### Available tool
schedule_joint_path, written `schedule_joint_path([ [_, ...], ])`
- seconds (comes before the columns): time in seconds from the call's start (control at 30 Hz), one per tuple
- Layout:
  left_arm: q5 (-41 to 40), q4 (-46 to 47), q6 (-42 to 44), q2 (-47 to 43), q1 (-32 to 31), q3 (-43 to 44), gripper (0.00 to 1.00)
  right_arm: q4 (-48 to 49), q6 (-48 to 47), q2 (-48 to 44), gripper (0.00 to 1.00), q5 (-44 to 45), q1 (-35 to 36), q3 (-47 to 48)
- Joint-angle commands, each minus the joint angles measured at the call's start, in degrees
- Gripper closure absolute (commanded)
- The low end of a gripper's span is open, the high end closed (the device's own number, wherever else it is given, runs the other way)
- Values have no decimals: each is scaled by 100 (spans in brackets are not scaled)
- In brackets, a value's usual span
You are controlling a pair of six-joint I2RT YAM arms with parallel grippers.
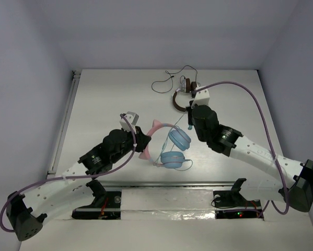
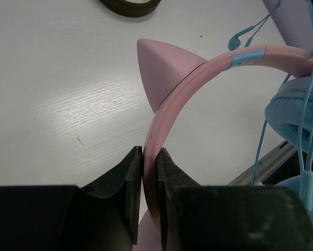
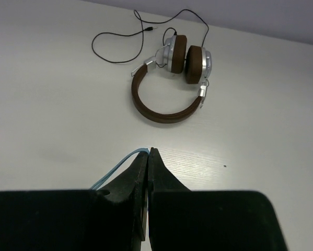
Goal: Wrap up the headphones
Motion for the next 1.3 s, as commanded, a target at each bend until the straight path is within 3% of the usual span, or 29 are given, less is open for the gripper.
schedule_joint_path([
  [0.0, 219, 512, -140, -287, -38, 478, 100, 498, 729, -371, 100, -429, -82, -211],
  [0.23, 193, 451, -114, -402, -38, 812, 100, 568, 1205, -486, 100, -1115, -135, -712],
  [0.57, -79, 644, -254, -665, -38, 1041, 100, 1499, 1680, -810, 100, -2531, -188, -1626],
  [0.73, -35, 793, -307, -665, -38, 1120, 100, 2131, 1900, -899, 100, -3128, -363, -1969],
  [1.03, -695, 1592, -694, -666, -38, 804, 100, 3555, 2989, -943, 100, -4507, -425, -2567],
  [1.27, -607, 1962, -931, -244, -38, 488, 100, 4531, 3473, -645, 83, -5036, -425, -2971],
])
